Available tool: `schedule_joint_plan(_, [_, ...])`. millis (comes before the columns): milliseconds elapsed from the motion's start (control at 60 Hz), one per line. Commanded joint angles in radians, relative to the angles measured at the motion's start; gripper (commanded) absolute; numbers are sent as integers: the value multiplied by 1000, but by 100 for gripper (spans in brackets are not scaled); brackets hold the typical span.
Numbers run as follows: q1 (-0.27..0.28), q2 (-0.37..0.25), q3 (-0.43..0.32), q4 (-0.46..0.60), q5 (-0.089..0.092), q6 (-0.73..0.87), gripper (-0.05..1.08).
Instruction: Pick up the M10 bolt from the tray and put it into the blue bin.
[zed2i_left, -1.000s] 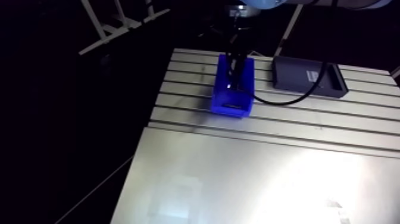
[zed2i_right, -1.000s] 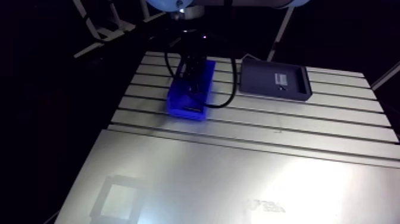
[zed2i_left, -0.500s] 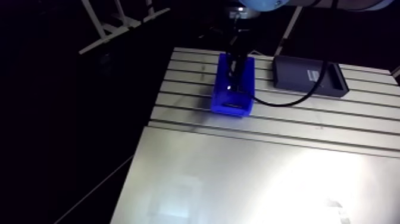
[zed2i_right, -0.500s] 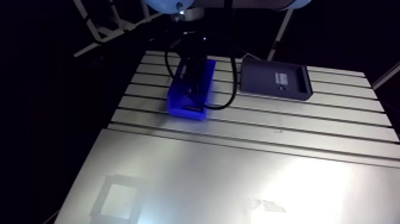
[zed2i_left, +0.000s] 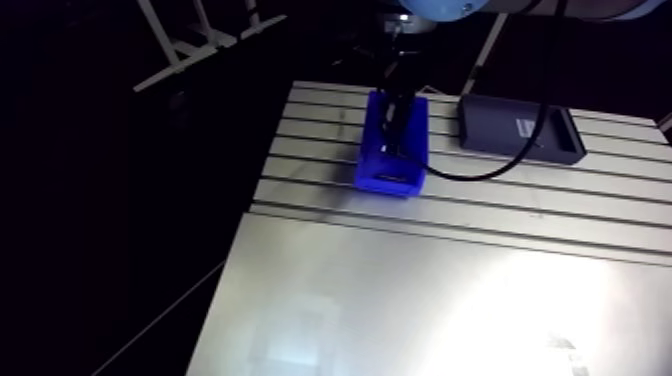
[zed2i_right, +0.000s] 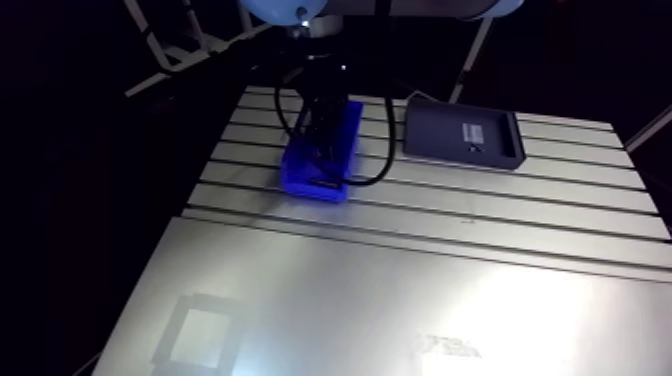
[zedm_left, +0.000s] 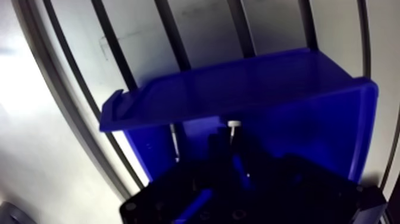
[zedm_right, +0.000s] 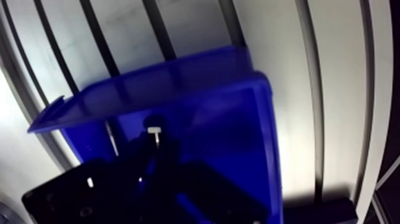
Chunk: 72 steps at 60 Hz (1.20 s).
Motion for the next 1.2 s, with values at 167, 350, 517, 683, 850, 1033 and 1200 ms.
schedule_joint_plan(167, [3, 0, 5, 0, 2, 23, 59])
schedule_joint_plan(350, [3, -4, 8, 0, 0, 23, 50])
schedule_joint_plan(517, [5, -13, 8, 1, 2, 34, 41])
schedule_joint_plan(683, [8, -38, 6, 4, 2, 46, 30])
schedule_joint_plan(850, [11, -76, 4, 9, 0, 48, 17])
schedule_joint_plan(1033, [13, -109, -9, 16, -4, 63, 4])
schedule_joint_plan(1200, [13, -158, -28, 68, -3, 81, 1])
